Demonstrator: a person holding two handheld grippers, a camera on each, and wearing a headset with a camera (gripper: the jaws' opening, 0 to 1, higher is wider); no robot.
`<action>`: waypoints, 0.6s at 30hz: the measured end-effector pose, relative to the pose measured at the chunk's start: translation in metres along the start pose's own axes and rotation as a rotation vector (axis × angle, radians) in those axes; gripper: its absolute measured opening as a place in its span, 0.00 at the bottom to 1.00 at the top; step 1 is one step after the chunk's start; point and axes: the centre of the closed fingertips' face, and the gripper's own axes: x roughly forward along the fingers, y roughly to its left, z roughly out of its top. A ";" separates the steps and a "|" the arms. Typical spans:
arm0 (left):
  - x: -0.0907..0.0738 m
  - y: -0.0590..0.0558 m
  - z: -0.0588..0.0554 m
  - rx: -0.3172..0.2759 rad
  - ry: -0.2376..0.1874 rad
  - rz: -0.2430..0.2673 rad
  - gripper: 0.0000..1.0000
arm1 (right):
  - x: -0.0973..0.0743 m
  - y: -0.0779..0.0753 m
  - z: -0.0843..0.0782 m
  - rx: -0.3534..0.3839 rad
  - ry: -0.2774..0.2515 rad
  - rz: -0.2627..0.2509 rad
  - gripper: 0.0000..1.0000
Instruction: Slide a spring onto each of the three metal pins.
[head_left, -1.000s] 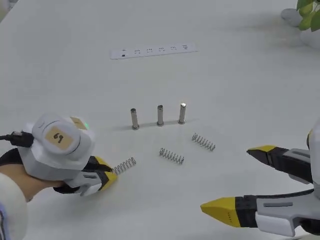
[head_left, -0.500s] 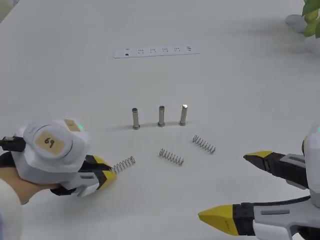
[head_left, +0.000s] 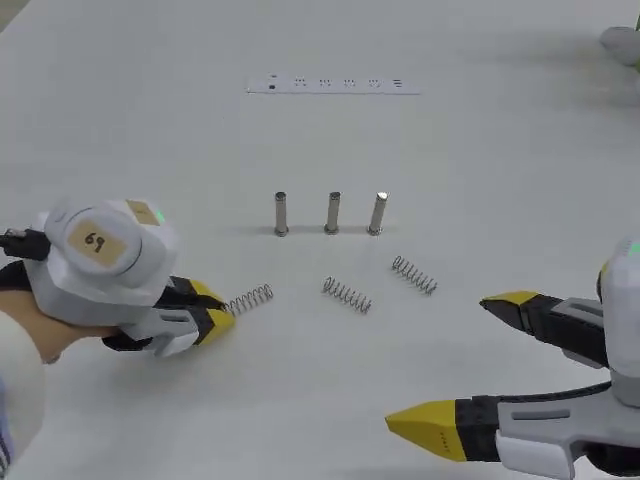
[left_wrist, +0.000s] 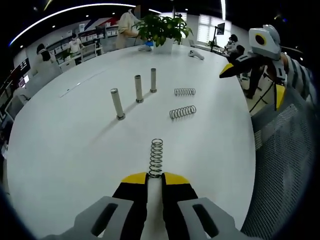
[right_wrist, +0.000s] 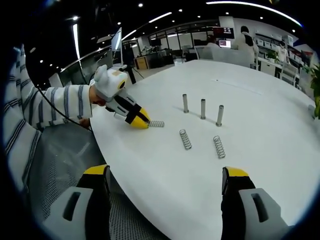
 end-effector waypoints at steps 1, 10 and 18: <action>0.000 0.001 0.000 0.005 0.000 0.001 0.01 | 0.000 0.000 0.000 -0.002 0.001 0.000 0.91; -0.005 0.002 -0.001 0.021 -0.012 0.010 0.01 | -0.001 -0.002 0.001 -0.004 -0.004 0.007 0.91; -0.012 0.002 0.007 0.061 -0.048 0.009 0.01 | -0.002 -0.013 0.002 -0.099 0.041 0.024 0.91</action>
